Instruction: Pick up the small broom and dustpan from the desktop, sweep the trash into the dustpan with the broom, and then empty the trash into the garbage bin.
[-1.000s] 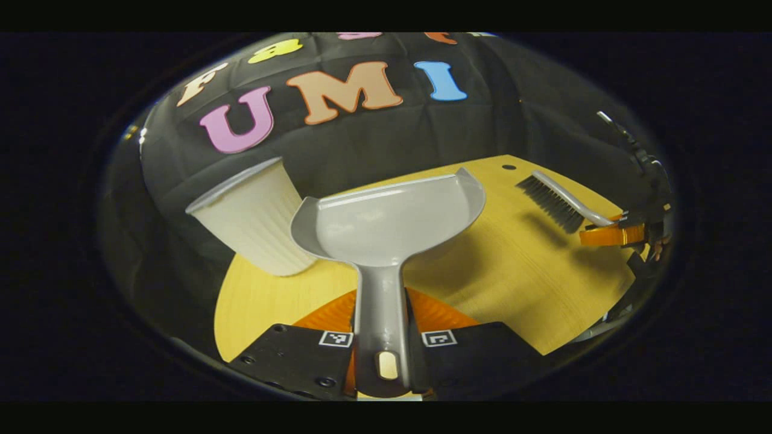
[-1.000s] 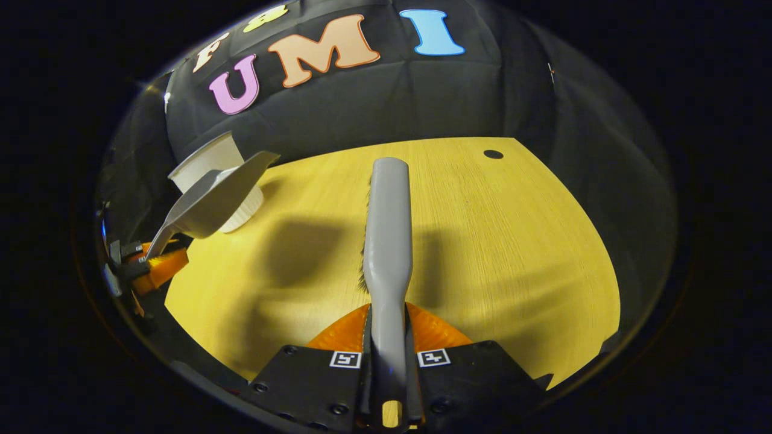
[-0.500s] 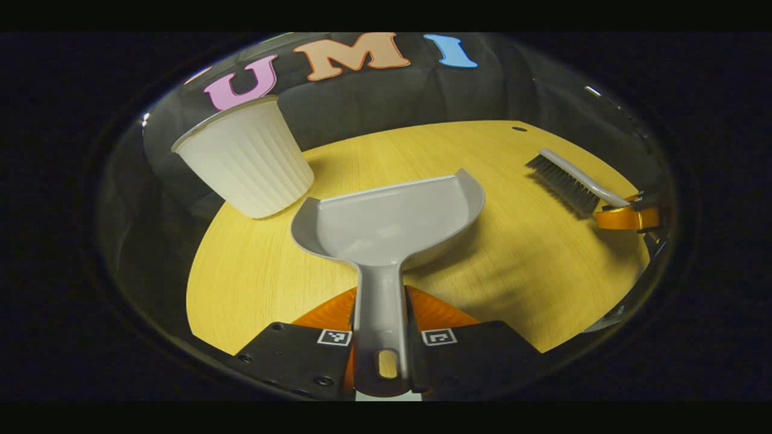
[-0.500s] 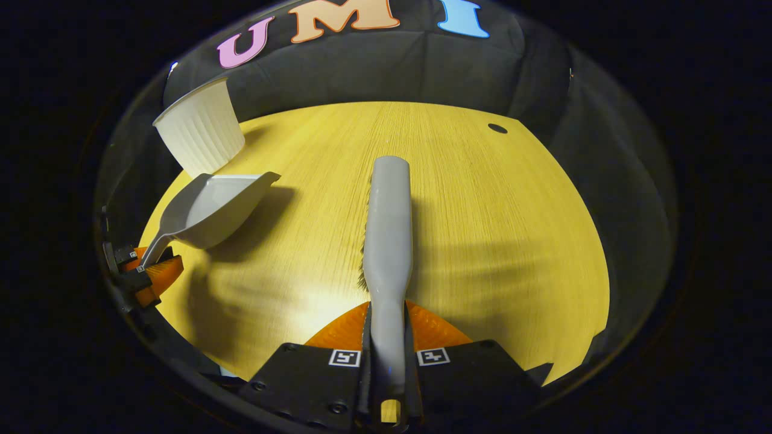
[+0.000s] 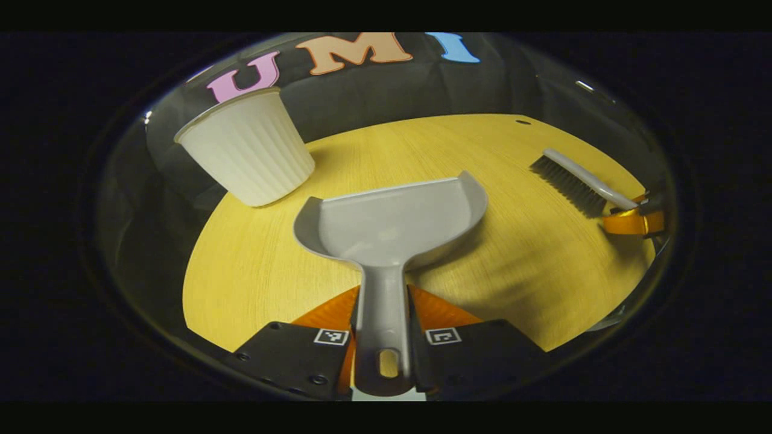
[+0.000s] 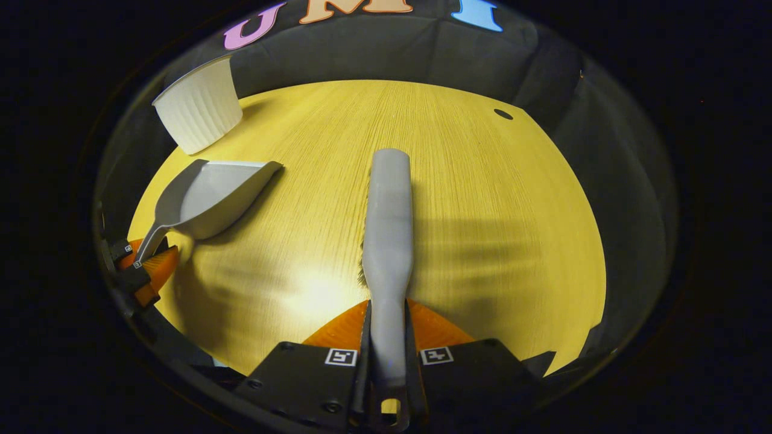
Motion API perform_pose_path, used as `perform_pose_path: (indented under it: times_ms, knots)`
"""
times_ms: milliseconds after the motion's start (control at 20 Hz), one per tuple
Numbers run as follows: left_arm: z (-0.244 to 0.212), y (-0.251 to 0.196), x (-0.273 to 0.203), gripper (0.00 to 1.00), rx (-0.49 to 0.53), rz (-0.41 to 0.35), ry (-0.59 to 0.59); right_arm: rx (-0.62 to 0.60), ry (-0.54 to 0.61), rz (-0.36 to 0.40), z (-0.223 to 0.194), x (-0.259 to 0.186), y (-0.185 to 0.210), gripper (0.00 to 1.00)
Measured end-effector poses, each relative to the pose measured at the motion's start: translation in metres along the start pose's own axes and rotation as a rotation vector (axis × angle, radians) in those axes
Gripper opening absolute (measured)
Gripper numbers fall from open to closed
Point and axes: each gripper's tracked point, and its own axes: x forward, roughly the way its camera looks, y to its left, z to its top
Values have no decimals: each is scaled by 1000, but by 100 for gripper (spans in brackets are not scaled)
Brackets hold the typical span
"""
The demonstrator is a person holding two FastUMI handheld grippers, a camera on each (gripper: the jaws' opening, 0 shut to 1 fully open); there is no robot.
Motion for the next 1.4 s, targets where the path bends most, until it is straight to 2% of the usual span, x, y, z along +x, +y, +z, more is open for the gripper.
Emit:
perform_pose_path:
  times_ms: [50, 150, 200, 250, 300, 350, 500, 700, 750, 850, 1000, 1150, 1250, 1400]
  knots:
    - [3, -3, -3, 34, 4, -9, -16, 3, -5, -6, 1, -2, 0, 23]
    - [17, -6, -11, 60, 22, -11, -64, 8, -11, 5, -5, -6, 0, 34]
    - [25, -4, -14, 88, 31, 1, -91, 12, -13, 17, -4, -8, 2, 41]
    - [30, -4, -18, 85, 38, 15, -115, 18, -23, 20, -1, -11, 3, 55]
    - [38, -3, -21, 92, 42, 29, -140, 27, -38, 21, -1, -15, 3, 74]
    - [50, -1, -29, 93, 35, 38, -181, 28, -58, 20, 6, -17, 1, 93]
    - [100, 4, -59, 95, 8, 66, -341, 26, -198, 19, 37, -38, 0, 93]
    - [175, 11, -128, 94, -23, 120, -543, 28, -584, 18, 125, -115, -15, 93]
    - [194, 12, -150, 95, -40, 139, -604, 28, -648, 7, 141, -134, -23, 93]
    - [223, 13, -186, 93, -71, 173, -687, -10, -756, 3, 155, -168, -32, 93]
    - [248, 9, -221, 93, -127, 220, -745, -79, -889, 40, 159, -212, -29, 93]
    - [268, -3, -244, 93, -203, 178, -811, -66, -985, 101, 168, -252, -24, 93]
    - [285, -8, -261, 93, -191, 139, -881, -37, -1063, 109, 176, -278, -18, 93]
    - [305, -5, -284, 93, -102, 134, -967, -23, -1145, 64, 180, -320, -21, 92]
